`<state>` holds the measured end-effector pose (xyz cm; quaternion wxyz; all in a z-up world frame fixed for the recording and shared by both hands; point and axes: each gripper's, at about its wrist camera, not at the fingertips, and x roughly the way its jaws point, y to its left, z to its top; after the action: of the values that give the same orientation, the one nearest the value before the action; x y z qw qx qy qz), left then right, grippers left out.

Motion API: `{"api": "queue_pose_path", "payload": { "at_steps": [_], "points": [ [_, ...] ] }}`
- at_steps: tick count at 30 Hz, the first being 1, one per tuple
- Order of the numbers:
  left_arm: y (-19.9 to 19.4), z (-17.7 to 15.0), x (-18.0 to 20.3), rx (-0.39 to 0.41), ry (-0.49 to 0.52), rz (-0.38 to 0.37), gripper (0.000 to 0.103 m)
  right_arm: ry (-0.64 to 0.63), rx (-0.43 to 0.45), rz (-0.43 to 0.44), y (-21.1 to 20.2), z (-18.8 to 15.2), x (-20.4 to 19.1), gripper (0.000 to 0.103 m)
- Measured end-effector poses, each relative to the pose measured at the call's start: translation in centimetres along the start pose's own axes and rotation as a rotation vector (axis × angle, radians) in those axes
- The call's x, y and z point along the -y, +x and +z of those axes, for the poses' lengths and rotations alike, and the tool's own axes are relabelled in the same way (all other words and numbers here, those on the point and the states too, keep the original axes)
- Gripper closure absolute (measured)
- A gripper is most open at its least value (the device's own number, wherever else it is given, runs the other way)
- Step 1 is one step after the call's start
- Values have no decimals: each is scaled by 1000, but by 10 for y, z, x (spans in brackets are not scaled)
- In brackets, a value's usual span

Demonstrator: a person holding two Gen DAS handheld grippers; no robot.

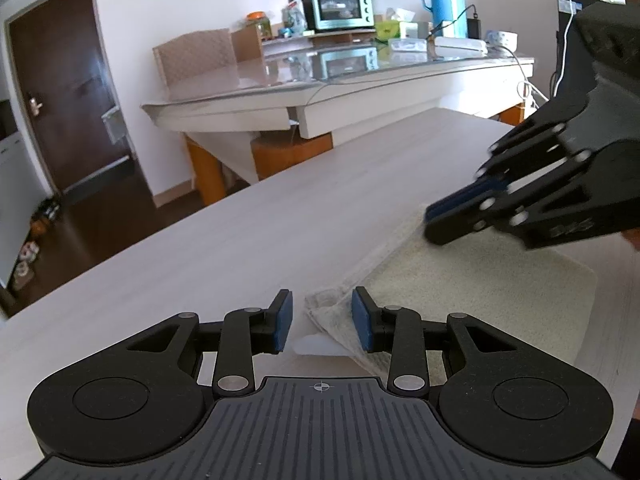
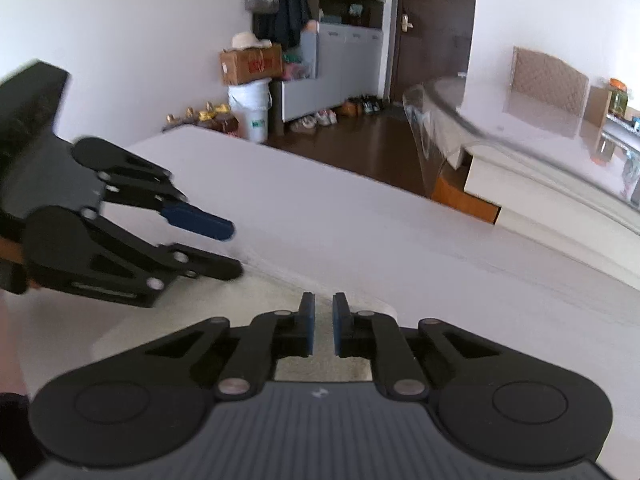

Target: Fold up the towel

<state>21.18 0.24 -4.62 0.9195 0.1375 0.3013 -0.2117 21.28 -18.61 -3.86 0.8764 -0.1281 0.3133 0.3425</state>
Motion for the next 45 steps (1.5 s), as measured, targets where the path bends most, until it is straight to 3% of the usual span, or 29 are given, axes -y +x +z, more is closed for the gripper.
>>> {"api": "queue_pose_path", "payload": {
  "at_steps": [5, 14, 18, 42, 45],
  "points": [
    [1, -1, -5, 1, -30, -9, 62, 111, 14, -30, -1, -9, 15, 93],
    [-5, 1, -15, 23, -139, 29, 54, 93, 16, -46, -7, -17, 15, 93],
    [-3, 0, -19, 22, -149, 92, 56, 83, 16, -54, -7, -17, 12, 93],
    [-4, 0, -16, 7, -179, 120, 56, 65, 2, -76, -3, -11, 8, 91],
    [-14, -1, -18, 36, -204, 114, 55, 80, 32, -77, -15, -7, 9, 80]
  ]
}}
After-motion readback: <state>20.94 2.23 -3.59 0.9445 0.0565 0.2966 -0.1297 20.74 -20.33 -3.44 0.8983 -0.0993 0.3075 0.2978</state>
